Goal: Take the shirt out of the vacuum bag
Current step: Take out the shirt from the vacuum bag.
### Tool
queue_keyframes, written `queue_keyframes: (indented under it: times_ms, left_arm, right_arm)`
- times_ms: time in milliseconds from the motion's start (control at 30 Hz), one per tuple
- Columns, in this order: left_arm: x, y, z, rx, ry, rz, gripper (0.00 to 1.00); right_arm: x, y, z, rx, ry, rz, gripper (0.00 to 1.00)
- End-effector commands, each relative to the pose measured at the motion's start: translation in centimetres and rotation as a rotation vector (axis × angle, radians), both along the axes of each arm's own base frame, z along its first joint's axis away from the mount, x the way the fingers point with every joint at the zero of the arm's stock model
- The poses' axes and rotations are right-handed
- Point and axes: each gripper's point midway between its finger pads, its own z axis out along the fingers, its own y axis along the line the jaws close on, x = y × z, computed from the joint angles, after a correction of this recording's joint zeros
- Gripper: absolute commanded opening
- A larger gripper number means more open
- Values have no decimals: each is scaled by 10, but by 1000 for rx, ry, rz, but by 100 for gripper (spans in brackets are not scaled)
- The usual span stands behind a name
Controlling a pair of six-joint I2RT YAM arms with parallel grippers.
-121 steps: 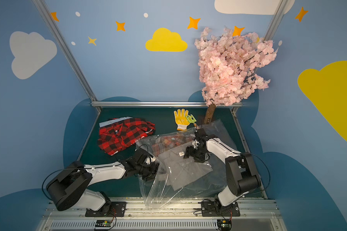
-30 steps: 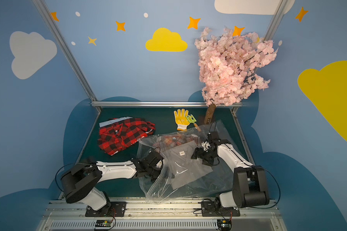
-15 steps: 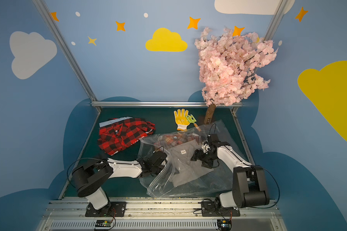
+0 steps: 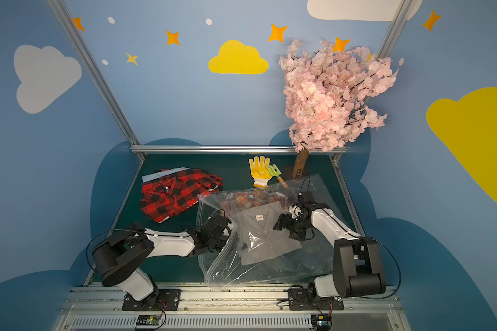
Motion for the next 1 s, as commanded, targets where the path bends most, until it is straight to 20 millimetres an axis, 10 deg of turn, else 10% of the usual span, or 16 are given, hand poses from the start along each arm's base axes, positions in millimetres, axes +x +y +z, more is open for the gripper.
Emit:
queue_keyframes:
  times_ms: [0, 567, 967]
  left_arm:
    - [-7, 7, 23, 14, -20, -68, 10]
    - [-17, 52, 82, 34, -90, -124, 9]
    - [-2, 132, 131, 56, -187, -3, 10]
  right_arm:
    - [10, -6, 13, -5, -34, -4, 87]
    - [12, -42, -10, -42, 24, -122, 87]
    - [10, -47, -31, -50, 60, -154, 87]
